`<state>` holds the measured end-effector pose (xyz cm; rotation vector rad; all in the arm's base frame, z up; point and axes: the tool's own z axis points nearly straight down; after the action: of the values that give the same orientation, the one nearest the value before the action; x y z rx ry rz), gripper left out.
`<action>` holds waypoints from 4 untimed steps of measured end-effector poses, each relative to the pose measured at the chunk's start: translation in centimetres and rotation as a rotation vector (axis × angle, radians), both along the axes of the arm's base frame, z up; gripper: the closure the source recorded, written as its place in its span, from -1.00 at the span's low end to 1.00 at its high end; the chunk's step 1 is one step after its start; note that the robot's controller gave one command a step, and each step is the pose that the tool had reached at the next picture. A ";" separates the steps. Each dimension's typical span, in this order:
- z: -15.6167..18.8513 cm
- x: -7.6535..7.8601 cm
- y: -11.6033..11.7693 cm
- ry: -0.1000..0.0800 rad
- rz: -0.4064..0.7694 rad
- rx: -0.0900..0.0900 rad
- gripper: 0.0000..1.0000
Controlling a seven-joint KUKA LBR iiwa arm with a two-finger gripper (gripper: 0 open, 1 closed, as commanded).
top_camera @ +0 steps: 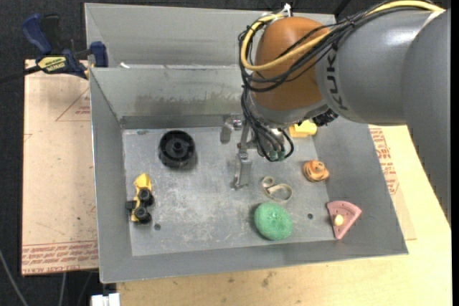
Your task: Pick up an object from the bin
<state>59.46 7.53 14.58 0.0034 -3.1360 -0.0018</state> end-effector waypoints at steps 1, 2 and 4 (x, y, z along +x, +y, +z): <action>0.5 0.1 0.0 -0.007 -0.001 0.001 -1.00; -1.8 -2.1 -3.4 -0.008 -0.050 0.001 -1.00; -1.3 -1.9 -6.4 -0.021 0.071 0.000 -1.00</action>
Offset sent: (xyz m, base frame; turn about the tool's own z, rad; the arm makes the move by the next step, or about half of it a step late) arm -0.0331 -0.0539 -0.0302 0.0765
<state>57.58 1.17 13.30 0.1154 -3.1552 -0.0018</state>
